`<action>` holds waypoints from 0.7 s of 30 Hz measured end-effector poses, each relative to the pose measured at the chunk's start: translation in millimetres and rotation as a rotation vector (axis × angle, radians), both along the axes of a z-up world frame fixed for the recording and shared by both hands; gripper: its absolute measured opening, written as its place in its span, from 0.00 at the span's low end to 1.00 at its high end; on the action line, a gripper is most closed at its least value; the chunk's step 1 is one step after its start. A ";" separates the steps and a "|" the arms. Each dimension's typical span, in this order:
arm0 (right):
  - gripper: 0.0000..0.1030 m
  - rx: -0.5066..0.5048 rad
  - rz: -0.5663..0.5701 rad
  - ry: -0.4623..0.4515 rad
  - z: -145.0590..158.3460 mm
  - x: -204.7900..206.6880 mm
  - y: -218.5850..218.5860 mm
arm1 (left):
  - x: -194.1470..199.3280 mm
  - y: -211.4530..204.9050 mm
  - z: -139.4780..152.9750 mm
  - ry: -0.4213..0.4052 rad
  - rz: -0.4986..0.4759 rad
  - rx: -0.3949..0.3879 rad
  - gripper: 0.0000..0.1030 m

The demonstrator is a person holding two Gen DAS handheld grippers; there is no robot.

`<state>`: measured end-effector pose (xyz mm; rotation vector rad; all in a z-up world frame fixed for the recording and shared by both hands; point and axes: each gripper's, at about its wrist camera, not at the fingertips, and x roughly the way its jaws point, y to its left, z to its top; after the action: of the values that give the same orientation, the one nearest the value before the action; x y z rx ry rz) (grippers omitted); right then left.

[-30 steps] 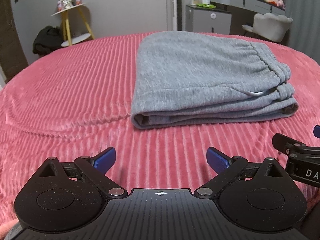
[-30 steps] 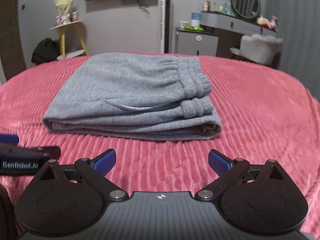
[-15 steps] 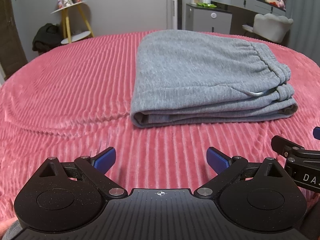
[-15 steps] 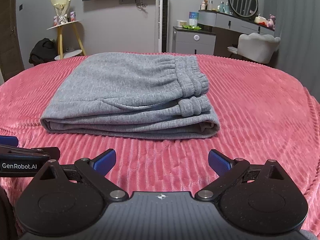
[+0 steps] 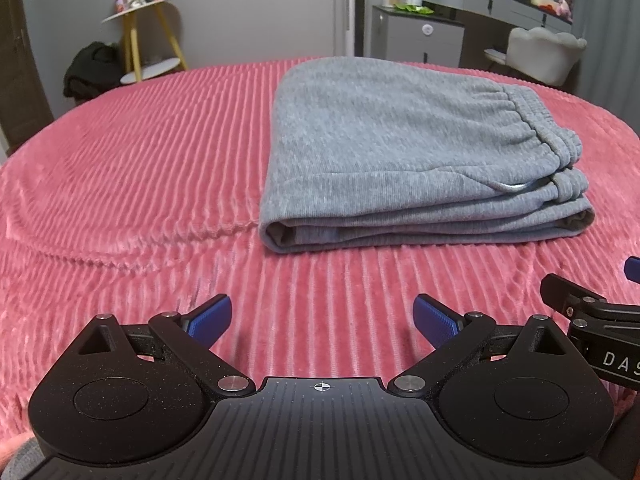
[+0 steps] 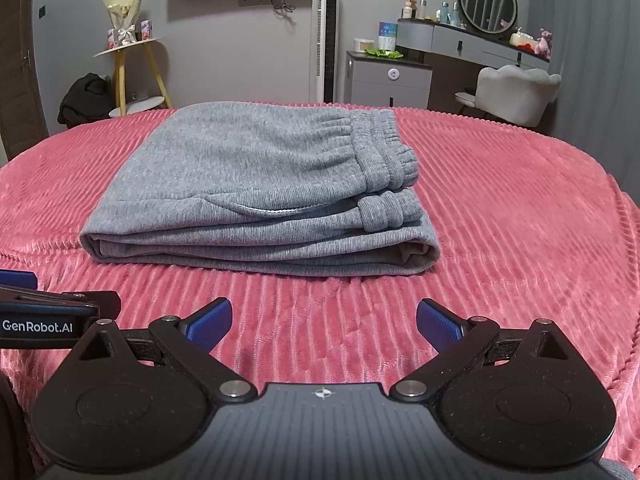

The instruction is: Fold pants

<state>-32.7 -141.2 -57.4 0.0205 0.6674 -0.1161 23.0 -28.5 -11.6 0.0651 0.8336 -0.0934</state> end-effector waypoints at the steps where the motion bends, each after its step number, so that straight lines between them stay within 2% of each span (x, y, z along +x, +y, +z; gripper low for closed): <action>1: 0.96 0.001 0.000 0.000 0.0 0.0 -0.1 | 0.1 0.1 -0.2 0.000 -0.001 -0.001 0.97; 21: 0.96 0.000 0.000 0.002 0.3 -0.5 -0.6 | 1.2 2.6 -0.8 0.013 0.005 -0.020 0.97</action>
<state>-33.2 -141.8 -57.1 0.0203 0.6692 -0.1163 24.2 -25.9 -12.4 0.0440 0.8455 -0.0978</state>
